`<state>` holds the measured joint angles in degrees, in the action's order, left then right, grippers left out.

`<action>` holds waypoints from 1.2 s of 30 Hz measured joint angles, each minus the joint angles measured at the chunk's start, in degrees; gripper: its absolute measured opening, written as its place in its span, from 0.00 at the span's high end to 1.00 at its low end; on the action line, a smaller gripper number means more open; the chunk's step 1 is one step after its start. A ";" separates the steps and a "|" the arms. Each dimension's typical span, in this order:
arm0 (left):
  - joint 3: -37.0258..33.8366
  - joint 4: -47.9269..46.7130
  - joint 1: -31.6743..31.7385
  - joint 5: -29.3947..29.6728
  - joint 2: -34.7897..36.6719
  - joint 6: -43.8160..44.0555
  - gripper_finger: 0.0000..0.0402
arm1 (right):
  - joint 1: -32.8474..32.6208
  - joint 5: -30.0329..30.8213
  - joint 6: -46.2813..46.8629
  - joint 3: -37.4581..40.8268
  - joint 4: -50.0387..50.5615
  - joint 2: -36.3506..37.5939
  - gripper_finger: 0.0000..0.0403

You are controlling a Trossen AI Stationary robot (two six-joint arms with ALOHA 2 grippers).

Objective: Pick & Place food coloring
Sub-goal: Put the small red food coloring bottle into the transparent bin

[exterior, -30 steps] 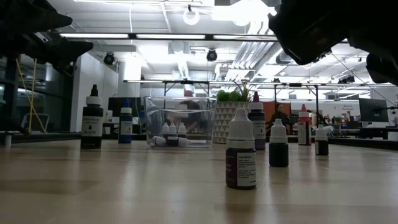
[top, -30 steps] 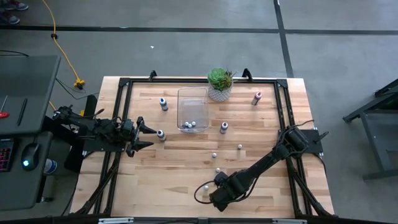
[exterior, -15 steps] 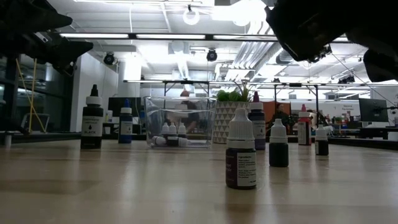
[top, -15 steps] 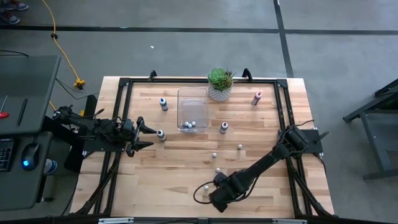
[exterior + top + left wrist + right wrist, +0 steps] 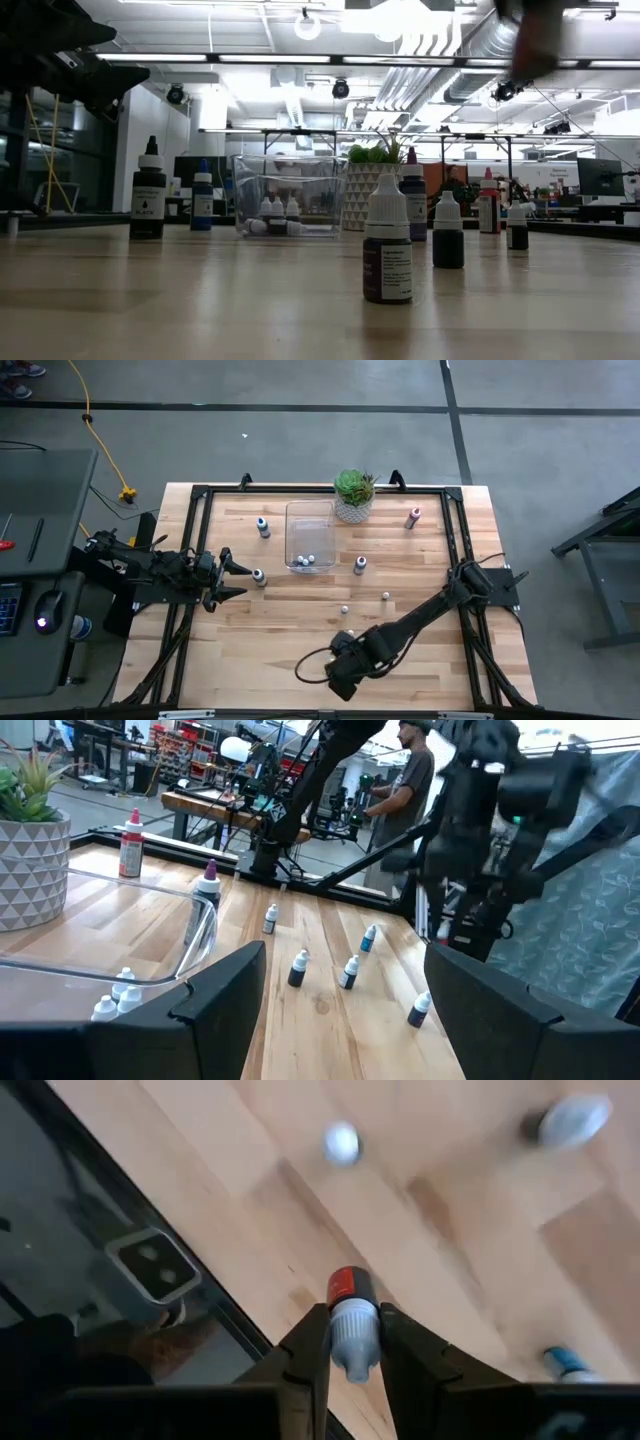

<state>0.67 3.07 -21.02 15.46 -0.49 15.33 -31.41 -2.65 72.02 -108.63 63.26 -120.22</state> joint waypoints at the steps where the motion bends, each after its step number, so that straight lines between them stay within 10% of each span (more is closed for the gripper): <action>1: 0.00 0.00 0.02 -0.01 -0.01 0.00 0.32 | 0.38 0.92 -0.87 -1.82 1.39 0.00 0.84; 17: 0.00 0.00 0.02 -0.02 -0.02 0.00 0.32 | 14.13 10.86 -27.95 -22.11 8.29 0.00 0.84; 36: 0.00 0.00 0.00 0.00 -0.01 0.00 0.32 | 37.83 11.14 -72.78 -22.48 8.19 0.01 0.83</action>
<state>0.67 3.07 -21.02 15.46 -0.51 15.33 6.41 8.49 -0.76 -131.11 71.45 -120.22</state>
